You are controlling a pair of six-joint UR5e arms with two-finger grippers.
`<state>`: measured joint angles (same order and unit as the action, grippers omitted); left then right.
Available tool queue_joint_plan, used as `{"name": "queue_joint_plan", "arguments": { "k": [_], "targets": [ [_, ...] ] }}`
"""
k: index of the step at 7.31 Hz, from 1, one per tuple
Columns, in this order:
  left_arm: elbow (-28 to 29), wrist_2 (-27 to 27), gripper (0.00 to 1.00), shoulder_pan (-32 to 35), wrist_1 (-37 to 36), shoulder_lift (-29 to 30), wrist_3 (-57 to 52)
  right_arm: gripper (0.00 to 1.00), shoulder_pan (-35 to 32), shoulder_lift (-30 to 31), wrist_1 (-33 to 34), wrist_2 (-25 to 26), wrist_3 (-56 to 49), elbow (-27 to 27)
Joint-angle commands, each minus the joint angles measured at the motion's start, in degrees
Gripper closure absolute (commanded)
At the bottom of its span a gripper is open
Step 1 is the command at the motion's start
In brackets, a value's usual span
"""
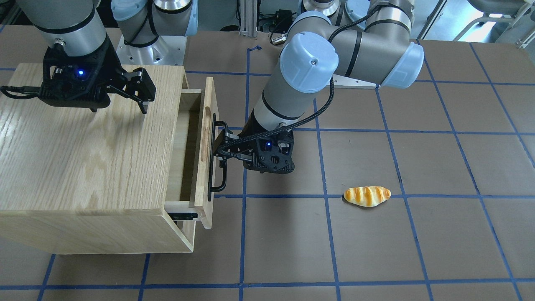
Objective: Open upper drawer
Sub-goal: 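Pull the upper drawer outward by its handle with the left gripper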
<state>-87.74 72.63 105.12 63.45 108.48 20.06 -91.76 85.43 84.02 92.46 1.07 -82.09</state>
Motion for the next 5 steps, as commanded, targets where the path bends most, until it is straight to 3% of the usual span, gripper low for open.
{"name": "queue_joint_plan", "arguments": {
  "k": [1,5],
  "targets": [
    [-0.3,0.1,0.0,-0.8,0.2,0.0,-0.1,0.0,0.0,0.0,0.0,0.0,0.1,0.0],
    [-3.1,-0.4,0.0,-4.9,2.1,-2.3,-2.2,0.0,0.0,0.0,0.0,0.0,0.0,0.0]
  ]
}}
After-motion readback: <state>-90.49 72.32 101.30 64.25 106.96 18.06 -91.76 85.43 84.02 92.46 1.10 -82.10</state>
